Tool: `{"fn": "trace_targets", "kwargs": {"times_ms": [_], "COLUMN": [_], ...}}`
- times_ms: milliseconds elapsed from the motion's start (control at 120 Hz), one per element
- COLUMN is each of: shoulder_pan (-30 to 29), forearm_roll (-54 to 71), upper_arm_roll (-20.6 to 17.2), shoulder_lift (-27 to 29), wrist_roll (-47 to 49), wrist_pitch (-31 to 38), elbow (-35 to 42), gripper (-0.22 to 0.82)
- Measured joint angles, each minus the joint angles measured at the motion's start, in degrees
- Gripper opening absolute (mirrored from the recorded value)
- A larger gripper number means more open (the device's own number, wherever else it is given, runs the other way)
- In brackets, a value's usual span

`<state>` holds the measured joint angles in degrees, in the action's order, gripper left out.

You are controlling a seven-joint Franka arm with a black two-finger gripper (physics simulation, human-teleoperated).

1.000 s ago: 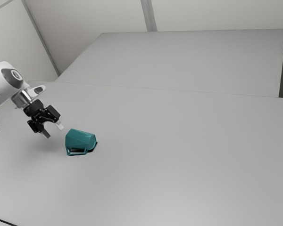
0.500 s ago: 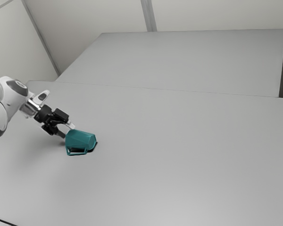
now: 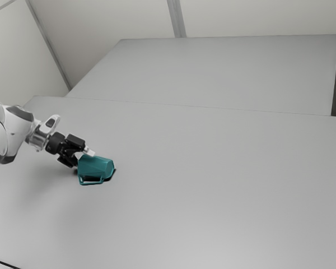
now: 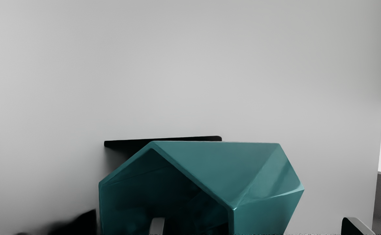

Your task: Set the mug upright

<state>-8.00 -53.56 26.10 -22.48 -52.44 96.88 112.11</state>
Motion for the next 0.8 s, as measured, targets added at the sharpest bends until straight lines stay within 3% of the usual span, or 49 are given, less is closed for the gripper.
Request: {"fn": "trace_targets", "kwargs": {"times_ms": [450,800], "shoulder_pan": [-0.3,-0.5], "forearm_roll": [-2.8,-4.1], "upper_arm_roll": [0.0,0.0], "shoulder_lift": [0.1,0.2], "wrist_roll": [-2.2,-3.1], "wrist_pitch": [-1.3,-1.7], "elbow": [2.1,2.1], "gripper": [0.16,-0.08]}}
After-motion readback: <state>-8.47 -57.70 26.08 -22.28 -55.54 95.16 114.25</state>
